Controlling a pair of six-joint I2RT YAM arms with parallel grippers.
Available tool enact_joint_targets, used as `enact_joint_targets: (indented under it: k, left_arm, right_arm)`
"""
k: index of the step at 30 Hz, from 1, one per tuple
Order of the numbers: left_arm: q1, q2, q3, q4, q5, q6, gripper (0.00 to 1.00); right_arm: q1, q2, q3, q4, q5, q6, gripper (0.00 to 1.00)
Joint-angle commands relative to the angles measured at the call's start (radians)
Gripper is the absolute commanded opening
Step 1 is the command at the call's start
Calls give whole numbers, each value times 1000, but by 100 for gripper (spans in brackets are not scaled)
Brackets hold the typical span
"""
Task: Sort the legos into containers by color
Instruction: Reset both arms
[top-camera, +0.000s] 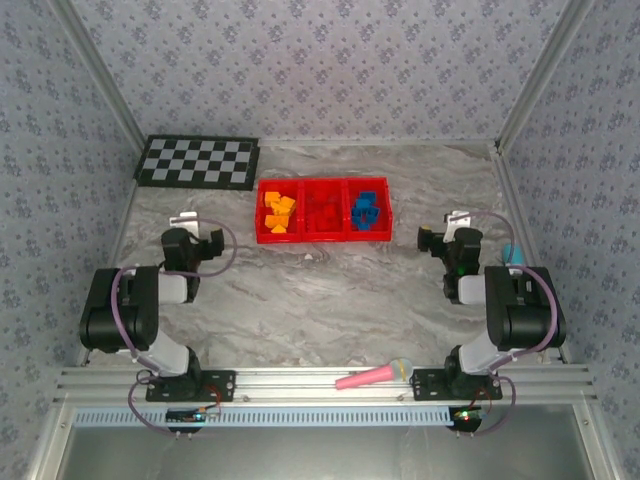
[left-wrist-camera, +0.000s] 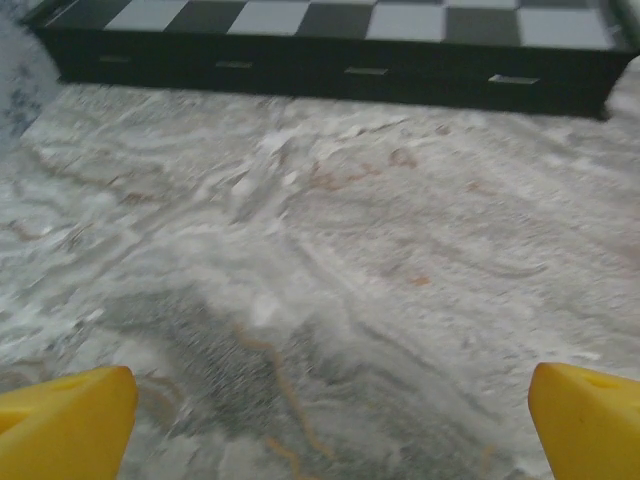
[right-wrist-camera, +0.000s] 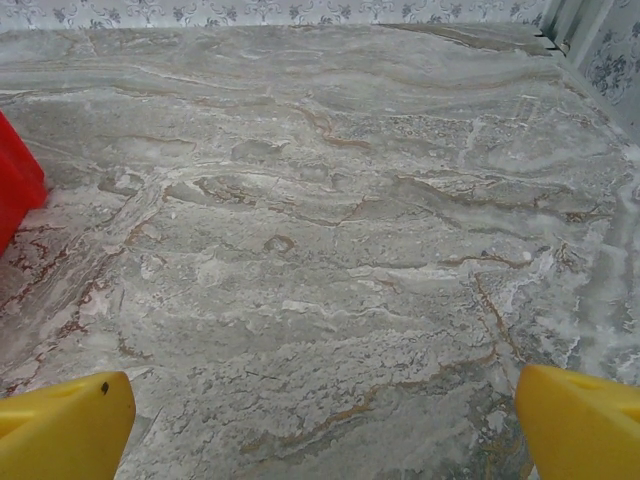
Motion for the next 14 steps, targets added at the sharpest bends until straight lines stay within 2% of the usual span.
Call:
enact_joint_targets:
  k: [1, 14]
  left_arm:
    - [-17, -5, 20, 25, 6, -5, 100]
    - [-31, -12, 16, 26, -28, 1, 100]
  right_arm:
    - [5, -5, 19, -11, 18, -2, 100]
    - [6, -5, 19, -14, 19, -4, 100]
